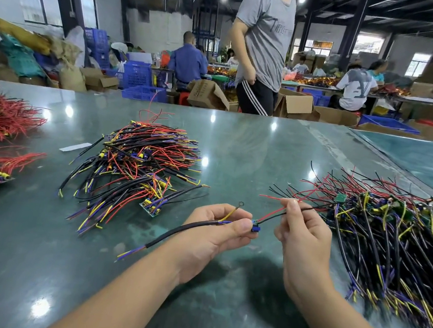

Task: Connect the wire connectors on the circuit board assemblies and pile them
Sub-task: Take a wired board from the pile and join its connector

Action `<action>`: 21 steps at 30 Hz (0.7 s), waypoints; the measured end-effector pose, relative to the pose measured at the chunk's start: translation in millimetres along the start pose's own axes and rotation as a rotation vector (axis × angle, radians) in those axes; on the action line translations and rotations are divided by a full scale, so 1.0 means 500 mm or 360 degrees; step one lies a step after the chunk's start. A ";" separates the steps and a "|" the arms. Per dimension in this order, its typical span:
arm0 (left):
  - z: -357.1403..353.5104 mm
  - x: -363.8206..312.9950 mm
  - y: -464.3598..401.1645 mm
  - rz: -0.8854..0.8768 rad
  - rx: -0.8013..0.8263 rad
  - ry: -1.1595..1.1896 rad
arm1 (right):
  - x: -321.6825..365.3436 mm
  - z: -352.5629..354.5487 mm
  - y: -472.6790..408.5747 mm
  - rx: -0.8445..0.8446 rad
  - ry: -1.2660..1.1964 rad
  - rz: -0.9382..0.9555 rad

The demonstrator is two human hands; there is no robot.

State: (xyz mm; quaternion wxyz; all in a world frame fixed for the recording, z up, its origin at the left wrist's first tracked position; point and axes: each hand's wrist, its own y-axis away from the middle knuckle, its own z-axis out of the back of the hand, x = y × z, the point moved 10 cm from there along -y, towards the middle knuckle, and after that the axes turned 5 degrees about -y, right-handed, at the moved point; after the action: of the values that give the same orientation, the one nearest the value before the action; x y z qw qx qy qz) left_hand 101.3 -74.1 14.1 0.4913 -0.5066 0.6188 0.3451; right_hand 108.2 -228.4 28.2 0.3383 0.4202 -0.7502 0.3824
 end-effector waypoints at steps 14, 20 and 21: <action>0.007 0.002 0.006 -0.0002 -0.0009 -0.0089 | -0.005 0.039 -0.022 -0.0231 -0.0099 -0.0075; 0.017 0.001 0.007 -0.0003 -0.0030 -0.0104 | -0.012 0.032 -0.024 -0.0150 -0.0096 -0.0122; 0.018 0.002 0.007 0.0000 -0.0028 -0.0112 | -0.012 0.033 -0.024 -0.0158 -0.0088 -0.0124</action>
State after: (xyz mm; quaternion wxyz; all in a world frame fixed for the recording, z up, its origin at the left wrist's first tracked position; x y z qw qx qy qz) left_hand 100.0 -65.2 10.4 0.5084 -0.4983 0.5981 0.3682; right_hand 118.5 -244.4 18.9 0.3525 0.4422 -0.7603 0.3195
